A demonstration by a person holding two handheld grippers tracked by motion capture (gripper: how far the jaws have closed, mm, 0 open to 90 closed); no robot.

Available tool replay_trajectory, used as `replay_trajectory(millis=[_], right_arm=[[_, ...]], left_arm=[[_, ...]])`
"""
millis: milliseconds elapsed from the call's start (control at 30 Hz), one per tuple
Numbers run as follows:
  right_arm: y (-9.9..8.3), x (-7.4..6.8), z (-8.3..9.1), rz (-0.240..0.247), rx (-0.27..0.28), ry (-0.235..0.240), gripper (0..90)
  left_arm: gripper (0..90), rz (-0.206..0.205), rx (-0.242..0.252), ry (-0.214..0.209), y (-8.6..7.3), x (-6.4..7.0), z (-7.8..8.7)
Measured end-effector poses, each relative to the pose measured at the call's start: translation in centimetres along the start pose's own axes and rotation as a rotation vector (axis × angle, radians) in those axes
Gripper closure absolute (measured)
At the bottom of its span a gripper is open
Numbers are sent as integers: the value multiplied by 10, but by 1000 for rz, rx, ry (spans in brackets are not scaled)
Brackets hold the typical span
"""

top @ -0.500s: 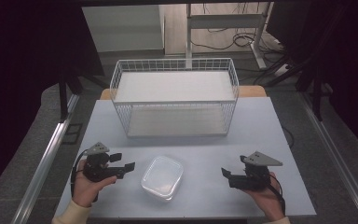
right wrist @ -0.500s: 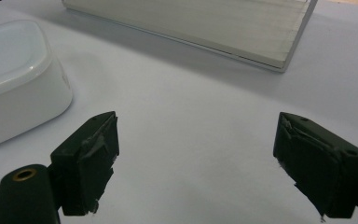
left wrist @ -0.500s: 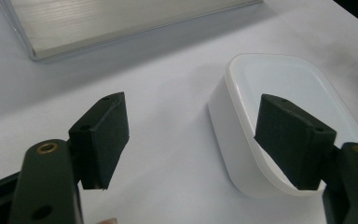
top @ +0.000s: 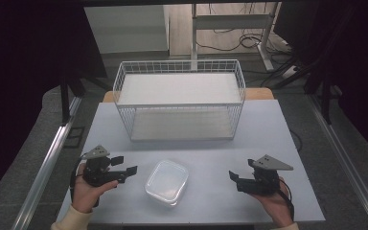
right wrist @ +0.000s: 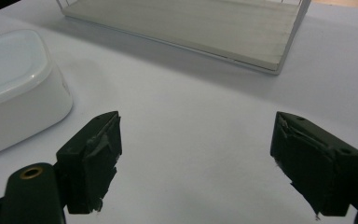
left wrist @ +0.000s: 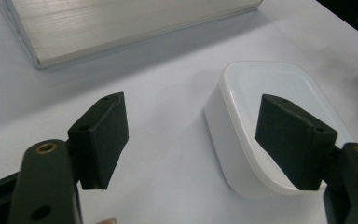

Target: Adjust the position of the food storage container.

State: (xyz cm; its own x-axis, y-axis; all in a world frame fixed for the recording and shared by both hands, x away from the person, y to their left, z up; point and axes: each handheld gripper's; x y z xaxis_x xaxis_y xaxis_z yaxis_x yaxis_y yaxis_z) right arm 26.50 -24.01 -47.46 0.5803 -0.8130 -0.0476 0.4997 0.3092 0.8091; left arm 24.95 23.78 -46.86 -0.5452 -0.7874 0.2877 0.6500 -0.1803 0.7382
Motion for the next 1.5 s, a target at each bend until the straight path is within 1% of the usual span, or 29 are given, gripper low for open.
replay_trajectory(millis=[167,267,400,667,700,767,900,1033,1067,1100,1133,1200,1233,1267,1333,1367,1400,1500], right_arm=[[0,1,-1,-3,-9,3,169],[0,1,-1,-4,-13,2,172],[0,0,-1,-5,-16,1,174],[-1,2,-1,-7,-24,-11,176],[-1,2,-1,-8,-24,-10,176],[-1,2,-1,-7,-27,-11,176],[-1,2,-2,-4,-28,-13,176],[-1,1,-2,-4,-32,-15,177],[-1,1,-2,-4,-32,-15,177],[-1,2,-2,-3,-32,-17,176],[-2,1,-2,-3,-35,-18,177],[-2,1,-2,-3,-36,-19,177],[-2,1,-2,-3,-35,-18,177],[-2,1,-2,-2,-36,-19,177],[-2,1,-3,-1,-37,-19,177],[-2,1,-3,-1,-37,-19,177],[-2,0,-3,0,-38,-19,177],[-2,-1,-3,5,-40,-21,177]], left_arm=[[256,2,8,3,1,0,4],[262,-15,23,-3,4,3,12],[290,-33,26,-14,6,6,17],[375,-61,17,-48,11,13,29],[388,-70,10,-50,11,14,31],[448,-85,-4,-48,12,18,31],[537,-114,-28,-58,12,24,32],[630,-135,-58,-79,12,30,30],[660,-135,-58,-79,12,30,30],[660,-141,-68,-88,12,31,30],[724,-151,-83,-103,12,33,29],[779,-165,-103,-122,12,36,29],[814,-165,-103,-122,12,36,29],[852,-181,-123,-134,11,38,26],[891,-193,-153,-148,9,40,21],[896,-193,-153,-148,9,40,21],[898,-208,-181,-165,7,42,17],[899,-228,-214,-185,5,47,13]])
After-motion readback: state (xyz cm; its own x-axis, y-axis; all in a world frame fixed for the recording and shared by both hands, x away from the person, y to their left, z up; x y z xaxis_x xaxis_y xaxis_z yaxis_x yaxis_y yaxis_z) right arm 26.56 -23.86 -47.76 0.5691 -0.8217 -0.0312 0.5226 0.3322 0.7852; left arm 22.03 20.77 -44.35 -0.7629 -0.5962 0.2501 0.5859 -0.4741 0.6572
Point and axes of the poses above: each handheld gripper's, and its own axes: z roughly backward along the jaws, y roughly out of its top, x roughly to its right, and after that the axes turned 2 degrees about -x, right-handed
